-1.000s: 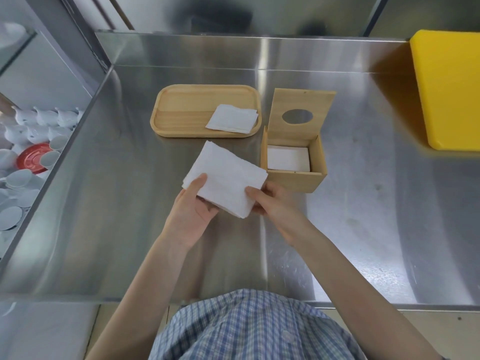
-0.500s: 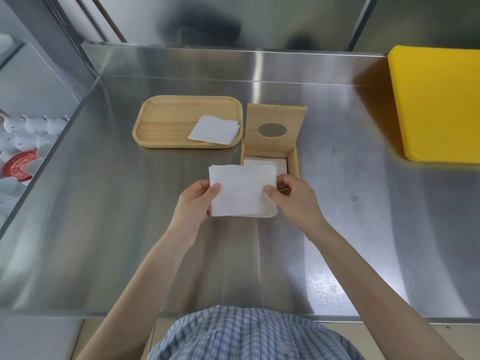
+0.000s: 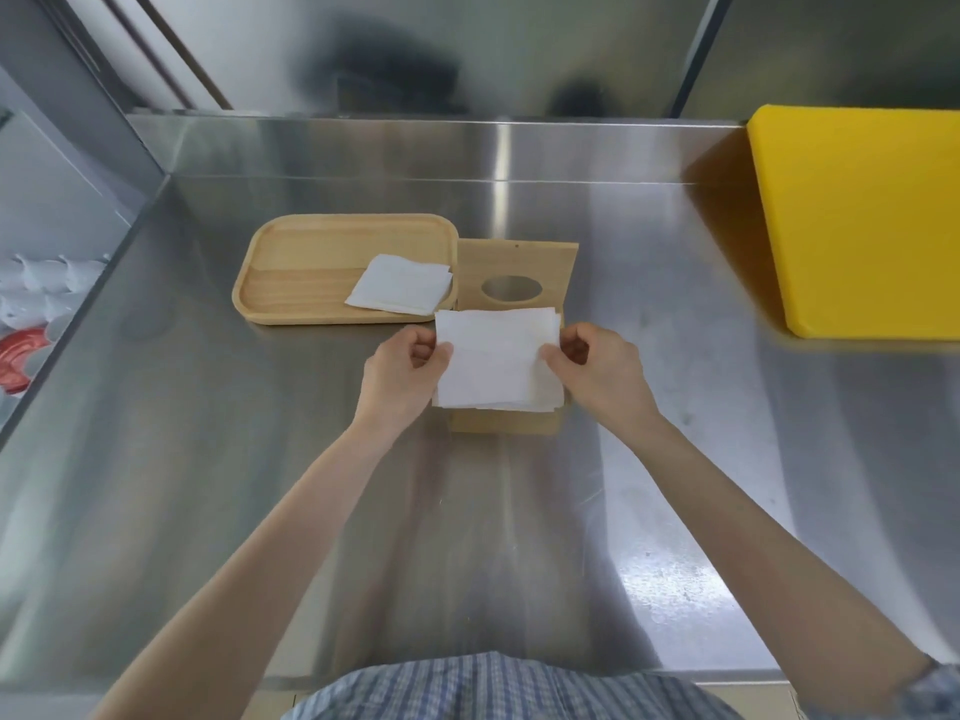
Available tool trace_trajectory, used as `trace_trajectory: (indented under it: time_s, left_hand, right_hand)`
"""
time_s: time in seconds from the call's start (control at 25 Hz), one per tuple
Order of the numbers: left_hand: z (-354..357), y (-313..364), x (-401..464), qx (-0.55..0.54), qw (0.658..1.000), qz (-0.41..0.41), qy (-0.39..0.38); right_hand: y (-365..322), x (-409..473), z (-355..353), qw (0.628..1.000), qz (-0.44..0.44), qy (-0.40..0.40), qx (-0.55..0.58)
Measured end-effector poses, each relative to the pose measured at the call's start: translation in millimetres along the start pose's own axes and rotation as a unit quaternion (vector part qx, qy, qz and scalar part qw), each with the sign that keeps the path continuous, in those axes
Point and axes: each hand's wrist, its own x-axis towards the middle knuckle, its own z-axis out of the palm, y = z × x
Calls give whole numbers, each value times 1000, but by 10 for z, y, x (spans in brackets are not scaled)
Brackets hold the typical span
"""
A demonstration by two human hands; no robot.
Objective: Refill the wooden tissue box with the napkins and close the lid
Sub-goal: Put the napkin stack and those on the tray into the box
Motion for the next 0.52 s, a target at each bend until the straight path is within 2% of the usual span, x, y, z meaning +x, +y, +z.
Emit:
trace_trajectory:
  time_s: [0.12,0.2,0.32,0.52]
  left_hand:
    - [106,55,103,117,992,57,6]
    - [165,78,173,212,972,98,6]
    - [229,100,236,380,911,159,19]
    - [373,93,367,538,818,201,-28]
  right_hand:
    - [58,163,45,997,-11,-11,-73]
    - [80,246,80,991,-20,-19,-129]
    - [65,301,119,978,-33,-42,-200]
    - [-9,332,185,934,-51,-59,-349]
